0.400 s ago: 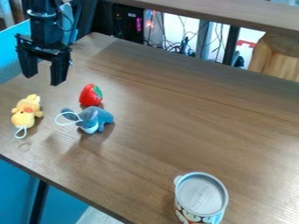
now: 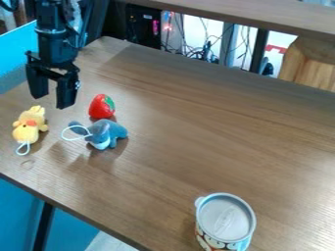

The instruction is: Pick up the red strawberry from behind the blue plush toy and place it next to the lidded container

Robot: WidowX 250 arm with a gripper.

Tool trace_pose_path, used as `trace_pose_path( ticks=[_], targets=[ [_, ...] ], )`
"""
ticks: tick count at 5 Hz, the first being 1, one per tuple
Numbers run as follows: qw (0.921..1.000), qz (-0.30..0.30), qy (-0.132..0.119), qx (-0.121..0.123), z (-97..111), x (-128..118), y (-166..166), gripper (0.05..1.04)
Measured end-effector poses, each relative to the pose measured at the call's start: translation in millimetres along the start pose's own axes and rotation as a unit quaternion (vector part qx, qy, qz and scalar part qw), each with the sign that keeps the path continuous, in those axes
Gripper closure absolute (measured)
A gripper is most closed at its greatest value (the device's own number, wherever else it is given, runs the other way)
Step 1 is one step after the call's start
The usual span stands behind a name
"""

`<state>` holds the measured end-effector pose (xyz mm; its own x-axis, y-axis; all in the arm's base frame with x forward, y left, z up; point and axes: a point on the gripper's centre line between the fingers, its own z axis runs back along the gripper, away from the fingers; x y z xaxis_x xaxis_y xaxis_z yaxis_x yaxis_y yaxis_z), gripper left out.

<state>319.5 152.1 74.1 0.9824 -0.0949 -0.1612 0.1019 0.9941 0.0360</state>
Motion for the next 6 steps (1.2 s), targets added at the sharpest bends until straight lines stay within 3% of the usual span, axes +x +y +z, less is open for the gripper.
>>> trace_pose_path(
  ticks=[1,2,3,6],
  targets=[
    [0.9937,-0.109,-0.015,-0.022,0,4,-8,0.083],
    [0.9851,-0.158,-0.061,-0.029,6,15,-11,0.083],
    [0.9842,-0.161,-0.071,-0.019,10,20,-8,0.083],
    [0.9838,-0.171,-0.054,0.012,1,46,-22,0.083]
  ],
)
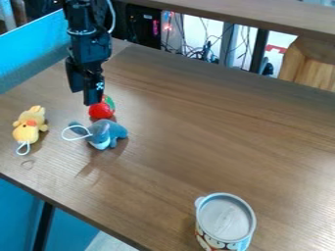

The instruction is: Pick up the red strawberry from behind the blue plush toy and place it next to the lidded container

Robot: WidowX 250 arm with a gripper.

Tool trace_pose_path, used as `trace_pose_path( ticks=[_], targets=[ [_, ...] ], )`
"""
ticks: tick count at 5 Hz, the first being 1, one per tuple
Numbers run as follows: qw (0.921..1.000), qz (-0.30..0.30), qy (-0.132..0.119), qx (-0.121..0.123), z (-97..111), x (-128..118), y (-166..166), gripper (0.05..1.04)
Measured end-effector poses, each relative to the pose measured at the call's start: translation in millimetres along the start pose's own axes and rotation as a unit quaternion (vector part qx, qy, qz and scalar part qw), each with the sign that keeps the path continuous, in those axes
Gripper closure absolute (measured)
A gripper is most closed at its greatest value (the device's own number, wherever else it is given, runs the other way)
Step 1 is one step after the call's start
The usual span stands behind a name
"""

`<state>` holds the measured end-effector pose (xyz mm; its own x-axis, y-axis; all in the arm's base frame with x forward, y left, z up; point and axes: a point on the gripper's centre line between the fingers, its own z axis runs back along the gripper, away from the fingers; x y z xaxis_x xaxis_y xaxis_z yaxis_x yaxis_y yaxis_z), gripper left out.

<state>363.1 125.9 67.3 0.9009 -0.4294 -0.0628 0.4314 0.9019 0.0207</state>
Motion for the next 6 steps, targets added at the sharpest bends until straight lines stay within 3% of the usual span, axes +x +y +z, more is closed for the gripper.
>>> trace_pose_path(
  ticks=[1,3,4,5,6],
  targets=[
    [1.0000,-0.002,-0.002,0.002,0,4,-3,0.083],
    [0.9989,0.018,0.043,0.000,-30,22,0,0.083],
    [0.9983,0.022,0.054,-0.002,-38,28,1,0.118],
    [0.9981,0.013,0.061,-0.001,-38,28,-1,0.254],
    [0.9982,0.027,0.052,-0.012,-39,28,-6,0.254]
  ],
)
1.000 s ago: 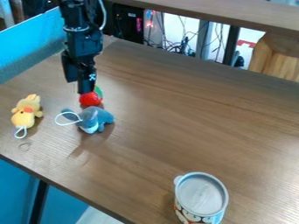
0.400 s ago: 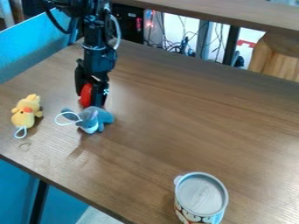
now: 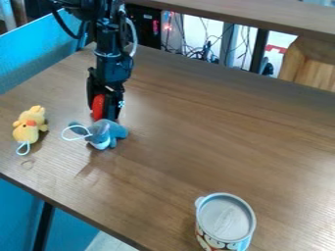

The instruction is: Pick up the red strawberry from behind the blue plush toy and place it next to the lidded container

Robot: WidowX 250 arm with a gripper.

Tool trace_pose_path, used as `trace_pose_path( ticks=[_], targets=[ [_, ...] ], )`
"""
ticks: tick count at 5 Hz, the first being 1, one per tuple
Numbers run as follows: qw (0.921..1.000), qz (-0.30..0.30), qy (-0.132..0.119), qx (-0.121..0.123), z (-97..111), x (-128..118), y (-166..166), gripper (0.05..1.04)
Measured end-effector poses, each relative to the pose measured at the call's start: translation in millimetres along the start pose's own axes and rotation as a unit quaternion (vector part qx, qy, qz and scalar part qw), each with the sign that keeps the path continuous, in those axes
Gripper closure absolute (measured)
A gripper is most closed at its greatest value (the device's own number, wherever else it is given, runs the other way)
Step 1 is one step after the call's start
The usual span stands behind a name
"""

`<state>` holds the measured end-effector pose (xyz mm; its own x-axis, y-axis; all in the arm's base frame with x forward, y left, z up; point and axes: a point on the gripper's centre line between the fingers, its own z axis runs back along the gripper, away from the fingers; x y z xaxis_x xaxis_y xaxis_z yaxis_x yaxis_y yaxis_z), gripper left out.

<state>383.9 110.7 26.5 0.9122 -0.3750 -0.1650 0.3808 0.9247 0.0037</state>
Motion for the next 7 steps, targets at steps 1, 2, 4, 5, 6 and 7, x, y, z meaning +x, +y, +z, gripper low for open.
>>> trace_pose_path(
  ticks=[1,2,4,5,6,7],
  targets=[
    [0.9996,0.020,-0.008,-0.018,2,-1,-7,0.255],
    [0.9981,0.034,-0.040,-0.033,27,0,-14,0.255],
    [0.9955,-0.003,-0.094,-0.013,77,-7,-68,0.255],
    [0.9953,-0.058,-0.075,-0.021,64,2,-127,0.254],
    [0.9965,-0.051,-0.062,-0.022,58,9,-169,0.255],
    [0.9962,-0.071,-0.049,-0.004,50,19,-214,0.255]
  ],
)
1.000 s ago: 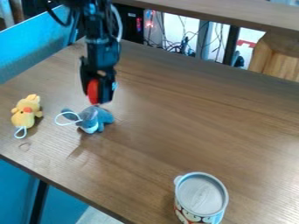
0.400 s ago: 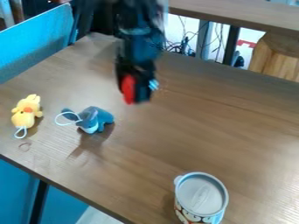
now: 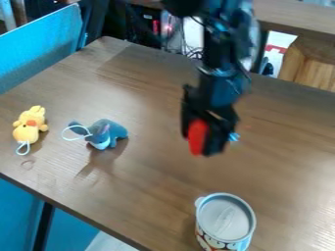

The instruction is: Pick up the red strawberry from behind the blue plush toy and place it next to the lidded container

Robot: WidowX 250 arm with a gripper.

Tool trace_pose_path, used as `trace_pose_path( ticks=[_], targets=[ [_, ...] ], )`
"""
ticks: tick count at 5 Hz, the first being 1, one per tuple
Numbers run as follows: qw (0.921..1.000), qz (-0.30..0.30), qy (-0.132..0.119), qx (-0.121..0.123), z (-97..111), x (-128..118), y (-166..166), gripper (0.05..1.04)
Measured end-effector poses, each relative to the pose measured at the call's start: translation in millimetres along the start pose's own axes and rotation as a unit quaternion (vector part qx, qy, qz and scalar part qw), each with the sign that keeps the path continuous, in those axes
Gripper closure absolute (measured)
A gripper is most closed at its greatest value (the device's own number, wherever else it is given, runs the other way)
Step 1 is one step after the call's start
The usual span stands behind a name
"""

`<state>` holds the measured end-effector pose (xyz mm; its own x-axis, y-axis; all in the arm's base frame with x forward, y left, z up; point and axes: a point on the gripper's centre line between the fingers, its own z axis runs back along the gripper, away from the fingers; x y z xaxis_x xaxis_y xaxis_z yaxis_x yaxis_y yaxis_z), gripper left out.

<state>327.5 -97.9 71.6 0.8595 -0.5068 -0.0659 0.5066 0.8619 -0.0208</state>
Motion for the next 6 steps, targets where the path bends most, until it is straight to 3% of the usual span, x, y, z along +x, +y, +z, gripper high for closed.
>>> trace_pose_path(
  ticks=[1,2,4,5,6],
  targets=[
    [0.9991,-0.001,0.037,0.023,-28,3,-11,0.255],
    [0.9970,0.002,0.058,0.051,-48,8,-13,0.255],
    [0.9968,0.009,0.052,0.061,-47,17,-6,0.255],
    [0.9970,0.031,0.054,0.045,-48,14,0,0.212],
    [0.9954,0.081,0.045,-0.027,-42,3,13,0.068]
  ],
)
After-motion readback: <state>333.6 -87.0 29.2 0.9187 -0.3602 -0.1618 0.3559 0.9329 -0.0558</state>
